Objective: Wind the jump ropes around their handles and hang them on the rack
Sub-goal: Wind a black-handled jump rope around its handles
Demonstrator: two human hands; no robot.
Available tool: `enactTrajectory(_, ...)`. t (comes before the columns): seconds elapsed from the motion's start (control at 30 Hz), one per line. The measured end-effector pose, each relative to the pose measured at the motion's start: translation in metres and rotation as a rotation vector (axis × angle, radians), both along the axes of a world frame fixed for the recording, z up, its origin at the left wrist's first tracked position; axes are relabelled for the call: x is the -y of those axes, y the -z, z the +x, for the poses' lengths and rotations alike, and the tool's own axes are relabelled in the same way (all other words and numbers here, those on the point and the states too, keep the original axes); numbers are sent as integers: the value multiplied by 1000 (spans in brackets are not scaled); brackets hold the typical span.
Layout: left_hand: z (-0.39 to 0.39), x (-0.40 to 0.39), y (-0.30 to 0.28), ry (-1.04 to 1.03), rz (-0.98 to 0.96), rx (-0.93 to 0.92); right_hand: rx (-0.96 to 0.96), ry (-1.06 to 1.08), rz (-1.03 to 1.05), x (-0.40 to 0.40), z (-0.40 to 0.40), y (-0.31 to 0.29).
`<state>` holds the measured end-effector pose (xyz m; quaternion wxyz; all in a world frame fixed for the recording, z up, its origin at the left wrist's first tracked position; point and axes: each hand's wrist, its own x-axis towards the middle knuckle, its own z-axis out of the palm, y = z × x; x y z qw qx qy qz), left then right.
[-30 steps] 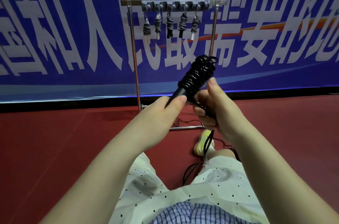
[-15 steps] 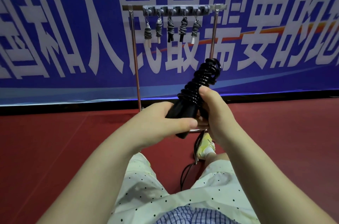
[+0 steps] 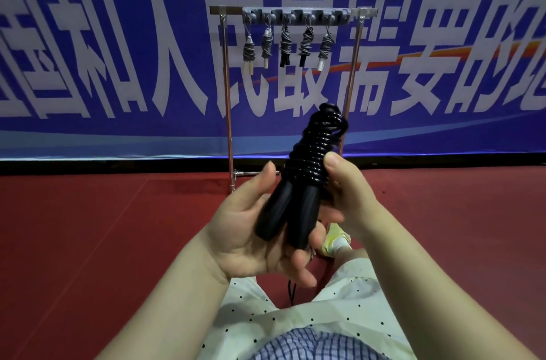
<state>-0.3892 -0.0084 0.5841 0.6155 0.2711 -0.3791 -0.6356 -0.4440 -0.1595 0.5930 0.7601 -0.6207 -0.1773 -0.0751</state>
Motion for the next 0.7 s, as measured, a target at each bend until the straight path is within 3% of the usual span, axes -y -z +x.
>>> enactTrajectory(0.2, -11, 5, 5, 70, -79, -169, -162, 236, 4, 7, -8, -4)
enactTrajectory(0.27, -8, 9, 6, -7, 19, -127, -98, 153, -11, 6, -4, -4)
enactTrajectory(0.33, -3, 12, 9, -171, 128, -45, -46, 92, -165, 4, -4, 0)
enactTrajectory(0.5, 3, 11, 9, -426, 344, 60, -114, 98, -348, 13, 0, 5)
enactTrajectory(0.7, 1, 1, -6, -550, 425, 192, -131, 278, -542, 8, -1, -1)
